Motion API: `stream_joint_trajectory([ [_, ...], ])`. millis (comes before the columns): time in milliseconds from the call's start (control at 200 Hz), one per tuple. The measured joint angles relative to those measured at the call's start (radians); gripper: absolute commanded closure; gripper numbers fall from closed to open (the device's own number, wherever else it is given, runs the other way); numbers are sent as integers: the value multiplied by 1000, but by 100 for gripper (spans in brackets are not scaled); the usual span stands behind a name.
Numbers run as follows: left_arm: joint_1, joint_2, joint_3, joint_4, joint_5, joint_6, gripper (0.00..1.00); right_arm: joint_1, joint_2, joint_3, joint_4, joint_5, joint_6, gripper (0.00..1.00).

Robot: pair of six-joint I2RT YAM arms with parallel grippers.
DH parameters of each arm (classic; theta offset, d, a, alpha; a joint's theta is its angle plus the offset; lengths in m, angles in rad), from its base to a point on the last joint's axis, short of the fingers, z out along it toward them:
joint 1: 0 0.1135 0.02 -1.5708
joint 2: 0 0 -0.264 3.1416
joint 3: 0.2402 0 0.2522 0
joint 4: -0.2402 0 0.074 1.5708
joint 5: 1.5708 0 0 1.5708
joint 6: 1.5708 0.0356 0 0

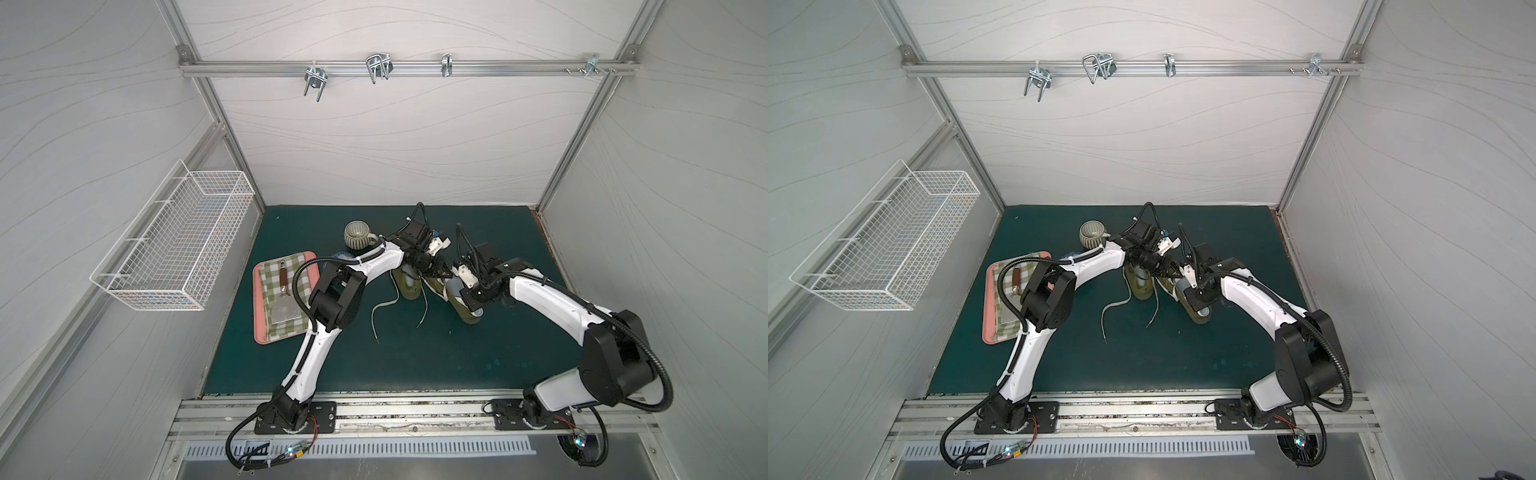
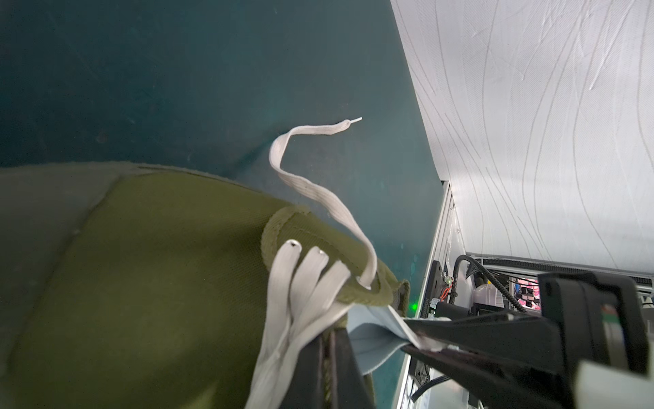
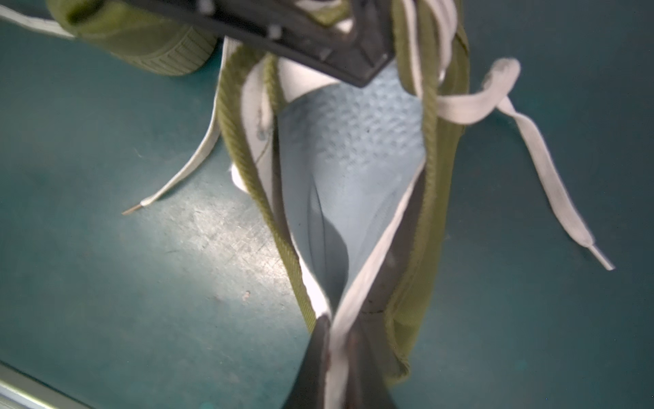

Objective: Insert the insole into the shoe

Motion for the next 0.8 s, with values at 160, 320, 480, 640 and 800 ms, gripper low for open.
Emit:
stream_joint_trajectory([
  [160,0,0,1,-3,-2,0,100,-40,15,0,14,-48,-2,100],
  [320,0,0,1,-3,-3,4,100,-80,43,13,29,-132,6,100],
  [480,1,0,1,9,-4,4,100,-117,107,53,38,-199,8,100],
  [640,1,0,0,26,-4,3,100,-122,126,68,39,-230,13,100],
  [800,1,0,0,26,-4,3,100,-122,140,73,60,-243,13,100],
])
